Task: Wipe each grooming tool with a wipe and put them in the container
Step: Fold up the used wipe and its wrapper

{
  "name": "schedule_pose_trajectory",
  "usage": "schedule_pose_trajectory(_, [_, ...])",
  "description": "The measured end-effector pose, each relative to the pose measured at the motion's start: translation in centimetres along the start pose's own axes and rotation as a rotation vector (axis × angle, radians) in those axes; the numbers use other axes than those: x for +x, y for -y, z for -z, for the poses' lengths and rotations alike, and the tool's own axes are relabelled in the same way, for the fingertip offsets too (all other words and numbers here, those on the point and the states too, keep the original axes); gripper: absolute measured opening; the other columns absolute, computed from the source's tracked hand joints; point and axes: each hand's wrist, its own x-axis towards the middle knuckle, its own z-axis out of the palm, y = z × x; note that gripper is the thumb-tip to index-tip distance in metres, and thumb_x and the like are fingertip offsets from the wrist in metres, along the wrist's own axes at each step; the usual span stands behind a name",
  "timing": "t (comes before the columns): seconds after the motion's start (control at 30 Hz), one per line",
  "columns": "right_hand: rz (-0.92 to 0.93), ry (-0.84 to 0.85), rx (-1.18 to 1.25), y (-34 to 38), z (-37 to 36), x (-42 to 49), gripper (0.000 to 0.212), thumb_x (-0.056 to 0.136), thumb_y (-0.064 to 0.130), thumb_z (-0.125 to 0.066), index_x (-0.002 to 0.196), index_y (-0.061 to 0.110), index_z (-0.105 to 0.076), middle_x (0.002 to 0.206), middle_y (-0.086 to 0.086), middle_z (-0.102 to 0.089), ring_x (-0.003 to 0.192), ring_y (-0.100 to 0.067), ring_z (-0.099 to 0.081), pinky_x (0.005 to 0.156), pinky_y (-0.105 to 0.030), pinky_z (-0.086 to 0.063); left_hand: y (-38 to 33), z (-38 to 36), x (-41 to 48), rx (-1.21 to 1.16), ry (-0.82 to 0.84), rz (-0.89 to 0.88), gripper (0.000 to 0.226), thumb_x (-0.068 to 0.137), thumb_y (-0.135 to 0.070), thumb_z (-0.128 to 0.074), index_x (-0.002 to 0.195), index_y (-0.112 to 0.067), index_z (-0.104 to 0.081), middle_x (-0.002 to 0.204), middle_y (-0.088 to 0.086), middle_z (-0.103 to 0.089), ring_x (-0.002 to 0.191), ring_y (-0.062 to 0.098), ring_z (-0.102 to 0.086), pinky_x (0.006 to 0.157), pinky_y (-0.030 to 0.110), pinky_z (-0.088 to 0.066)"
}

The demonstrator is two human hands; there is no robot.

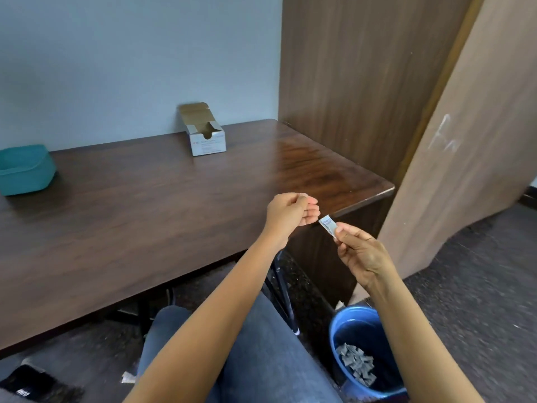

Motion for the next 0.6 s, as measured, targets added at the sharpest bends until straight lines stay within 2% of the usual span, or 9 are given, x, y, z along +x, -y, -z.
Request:
schedule_pose_trajectory(0.2, [-0.05,-0.183,-0.059,-0.9,7.5,0.0,0.012,0.083,-0.001,-0.066,0.095,0.002,-0.068,0.08,-0.008,-0.067,0.068,-0.01,-0.059,0.052,-0.011,-0.051,3.5,-4.2,-2.9,0.123,0.108,-0.051,0.027,0.099,-0.012,-0.047,0.096,0.002,-0.07,0.082,0.015,-0.071,0.068,0.013,-0.071,0.064,0.024,-0.059])
schedule_pose_trajectory(0.27, [-0.088,-0.248,-0.085,-1.5,9.8,0.5,0.014,0.082,-0.001,-0.068,0.096,-0.001,-0.066,0.08,-0.009,-0.065,0.065,-0.01,-0.059,0.051,-0.013,-0.051,5.4,-5.1,-3.1,0.158,0.144,-0.002,0.026,0.099,-0.014,-0.047,0.095,-0.001,-0.069,0.082,0.012,-0.072,0.07,0.014,-0.071,0.069,0.028,-0.06])
schedule_pose_trajectory(0.33, [-0.129,-0.315,-0.103,-2.4,12.1,1.5,0.013,0.081,-0.003,-0.068,0.093,-0.002,-0.066,0.079,-0.01,-0.065,0.053,-0.008,-0.06,0.049,-0.014,-0.051,7.3,-5.4,-3.0,0.194,0.164,0.05,0.025,0.099,-0.016,-0.049,0.095,-0.003,-0.069,0.083,0.011,-0.072,0.073,0.015,-0.071,0.073,0.03,-0.061])
schedule_pose_trajectory(0.5, [-0.2,-0.427,-0.29,-5.4,17.4,4.6,0.008,0.078,-0.007,-0.069,0.077,0.0,-0.066,0.044,-0.002,-0.062,0.032,-0.005,-0.051,0.036,-0.013,-0.044,11.2,-5.8,-2.4,0.261,0.163,0.142,0.023,0.098,-0.015,-0.051,0.092,-0.002,-0.07,0.079,0.011,-0.071,0.07,0.014,-0.071,0.071,0.031,-0.061])
schedule_pose_trajectory(0.57, [-0.237,-0.469,-0.417,-6.8,19.3,6.0,0.007,0.074,-0.005,-0.074,0.077,-0.001,-0.068,0.045,-0.004,-0.062,0.034,-0.01,-0.052,0.037,-0.016,-0.045,12.2,-6.0,-2.1,0.297,0.159,0.16,0.022,0.098,-0.016,-0.052,0.095,-0.003,-0.07,0.081,0.009,-0.072,0.073,0.014,-0.071,0.074,0.031,-0.061])
schedule_pose_trajectory(0.6, [-0.259,-0.496,-0.497,-7.5,20.2,6.8,0.009,0.071,-0.001,-0.078,0.075,0.0,-0.071,0.051,-0.007,-0.065,0.041,-0.015,-0.056,0.044,-0.019,-0.05,12.8,-6.2,-1.9,0.314,0.159,0.174,0.021,0.098,-0.017,-0.052,0.097,-0.004,-0.07,0.082,0.008,-0.072,0.075,0.014,-0.071,0.076,0.031,-0.06])
